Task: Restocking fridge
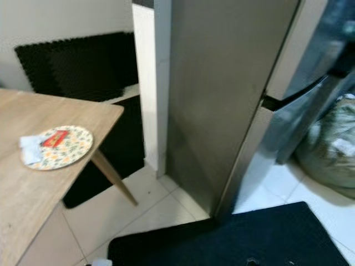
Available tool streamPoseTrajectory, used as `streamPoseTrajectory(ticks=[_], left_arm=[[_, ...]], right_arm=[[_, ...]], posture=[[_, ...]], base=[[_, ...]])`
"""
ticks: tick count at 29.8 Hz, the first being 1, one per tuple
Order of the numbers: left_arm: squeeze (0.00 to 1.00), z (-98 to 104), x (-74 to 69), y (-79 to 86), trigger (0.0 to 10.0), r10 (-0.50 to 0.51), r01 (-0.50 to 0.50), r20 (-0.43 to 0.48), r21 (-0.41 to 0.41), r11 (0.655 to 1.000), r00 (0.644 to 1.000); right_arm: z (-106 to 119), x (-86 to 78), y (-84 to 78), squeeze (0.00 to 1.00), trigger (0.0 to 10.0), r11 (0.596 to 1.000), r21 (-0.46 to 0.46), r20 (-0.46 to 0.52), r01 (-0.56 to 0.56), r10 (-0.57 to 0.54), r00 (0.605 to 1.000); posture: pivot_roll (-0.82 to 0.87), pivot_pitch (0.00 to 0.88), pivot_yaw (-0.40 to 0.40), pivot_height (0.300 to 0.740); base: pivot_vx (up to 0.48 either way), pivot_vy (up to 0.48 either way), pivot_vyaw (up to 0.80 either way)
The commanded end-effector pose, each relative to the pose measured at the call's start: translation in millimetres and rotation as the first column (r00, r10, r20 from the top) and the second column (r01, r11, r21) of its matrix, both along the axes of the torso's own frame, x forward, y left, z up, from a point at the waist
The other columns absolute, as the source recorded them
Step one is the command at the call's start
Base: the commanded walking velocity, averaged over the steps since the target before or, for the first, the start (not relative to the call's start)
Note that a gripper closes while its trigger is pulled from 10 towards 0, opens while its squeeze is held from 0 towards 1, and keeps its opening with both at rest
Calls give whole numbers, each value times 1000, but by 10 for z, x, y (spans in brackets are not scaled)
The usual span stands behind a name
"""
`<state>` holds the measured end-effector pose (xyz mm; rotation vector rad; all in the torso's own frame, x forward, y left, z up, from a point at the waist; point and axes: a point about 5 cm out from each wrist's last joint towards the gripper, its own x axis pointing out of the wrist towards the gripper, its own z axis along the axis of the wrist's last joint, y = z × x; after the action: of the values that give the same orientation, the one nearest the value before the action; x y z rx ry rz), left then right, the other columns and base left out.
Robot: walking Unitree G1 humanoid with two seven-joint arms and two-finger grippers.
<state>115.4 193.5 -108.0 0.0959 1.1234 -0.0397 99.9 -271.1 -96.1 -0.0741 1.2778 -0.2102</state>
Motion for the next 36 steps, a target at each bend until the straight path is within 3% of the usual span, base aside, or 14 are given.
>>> streamPoseTrajectory(ticks=[1,9,10,13,14,16,17,28,36], left_arm=[[0,-21,-85,41,10000,-6,7,-35,17,1000,999],[0,13,33,56,10000,0,0,-5,22,1000,1000],[0,20,55,59,10000,5,-5,1,24,1000,1000],[0,22,63,60,10000,6,-6,3,25,1000,1000],[0,25,72,63,10000,7,-7,4,23,1000,1000],[0,28,80,65,10000,8,-8,5,22,1000,1000],[0,30,88,68,10000,9,-10,5,20,1000,1000],[0,35,114,73,10000,25,-25,-7,11,1000,1000],[0,29,123,26,10000,44,-44,-19,-21,999,999]], right_arm=[[-7,-32,-6,0,10000,1000,-5,-8,15,-15,1000],[4,75,41,0,10000,1000,1,22,30,-30,999],[5,97,57,0,7451,999,8,29,37,-37,999],[4,102,64,0,7451,999,14,31,38,-38,999],[4,111,73,0,0,999,15,33,37,-37,999],[3,117,79,0,0,999,15,35,36,-36,999],[3,122,84,0,10000,999,10,34,33,-34,999],[5,170,120,0,10000,1000,8,44,28,-28,999],[47,271,86,0,10000,1000,-6,79,25,-25,997]], posture=[[-66,0,-73,740],[-69,0,-56,740],[-67,0,-54,740],[-67,0,-54,740],[-67,0,-49,740],[-67,0,-49,740],[-68,0,-46,740],[-78,0,-46,740],[-81,0,-47,740]], base=[[0,0,-800],[0,0,-800],[0,0,-800],[0,0,-800],[0,0,-800],[0,0,-800],[0,0,-800],[0,0,-800],[0,0,0]])
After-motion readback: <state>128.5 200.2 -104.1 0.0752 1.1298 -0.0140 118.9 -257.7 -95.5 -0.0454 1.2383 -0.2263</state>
